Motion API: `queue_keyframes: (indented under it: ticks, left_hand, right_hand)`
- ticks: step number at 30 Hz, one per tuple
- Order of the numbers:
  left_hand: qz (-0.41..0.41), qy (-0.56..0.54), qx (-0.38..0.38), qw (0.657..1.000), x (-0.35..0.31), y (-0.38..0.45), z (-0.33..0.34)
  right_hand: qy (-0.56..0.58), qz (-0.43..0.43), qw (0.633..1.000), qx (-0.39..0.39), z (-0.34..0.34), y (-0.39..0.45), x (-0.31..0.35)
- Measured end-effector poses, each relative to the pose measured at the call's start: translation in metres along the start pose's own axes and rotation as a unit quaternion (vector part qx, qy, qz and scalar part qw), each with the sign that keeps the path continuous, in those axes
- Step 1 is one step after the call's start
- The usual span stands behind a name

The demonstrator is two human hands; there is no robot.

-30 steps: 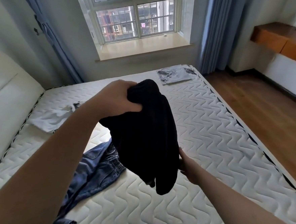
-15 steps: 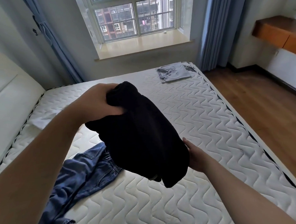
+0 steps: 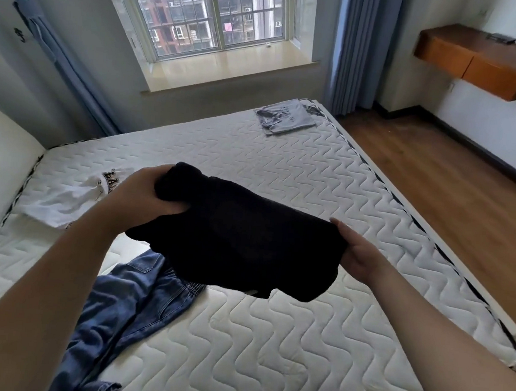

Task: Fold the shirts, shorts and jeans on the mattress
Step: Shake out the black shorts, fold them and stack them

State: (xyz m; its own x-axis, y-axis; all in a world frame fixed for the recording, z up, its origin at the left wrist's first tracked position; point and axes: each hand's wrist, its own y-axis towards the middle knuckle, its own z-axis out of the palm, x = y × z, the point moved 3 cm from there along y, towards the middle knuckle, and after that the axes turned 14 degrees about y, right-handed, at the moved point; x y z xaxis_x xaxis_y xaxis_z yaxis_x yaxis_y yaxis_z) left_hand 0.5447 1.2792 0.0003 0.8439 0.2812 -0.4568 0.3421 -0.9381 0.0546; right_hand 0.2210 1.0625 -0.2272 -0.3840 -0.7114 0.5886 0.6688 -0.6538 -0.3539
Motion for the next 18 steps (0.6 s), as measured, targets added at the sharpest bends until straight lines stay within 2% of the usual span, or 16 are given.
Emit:
queue_keyframes:
  ticks: [3, 6, 9, 13, 15, 18]
  left_hand:
    - [-0.042, -0.056, 0.024, 0.997, 0.023, 0.002, 0.018]
    - [-0.051, -0.101, 0.047, 0.993, 0.042, 0.005, 0.044]
    - [-0.055, -0.128, 0.079, 0.987, 0.057, 0.007, 0.076]
    - [-0.076, -0.173, 0.128, 0.974, 0.069, 0.008, 0.125]
    - [-0.089, -0.203, 0.154, 0.963, 0.071, 0.005, 0.152]
    - [-0.115, -0.233, 0.182, 0.948, 0.070, -0.003, 0.199]
  right_hand:
    - [-0.051, -0.033, 0.998, -0.023, -0.016, -0.012, 0.017]
    - [-0.155, -0.055, 0.986, -0.036, -0.025, -0.029, 0.033]
    - [-0.299, -0.075, 0.948, -0.076, -0.034, -0.049, 0.046]
    - [-0.425, -0.100, 0.890, -0.129, -0.049, -0.081, 0.059]
    - [-0.449, -0.123, 0.871, -0.159, -0.059, -0.097, 0.065]
    - [-0.452, -0.138, 0.860, -0.195, -0.080, -0.118, 0.071]
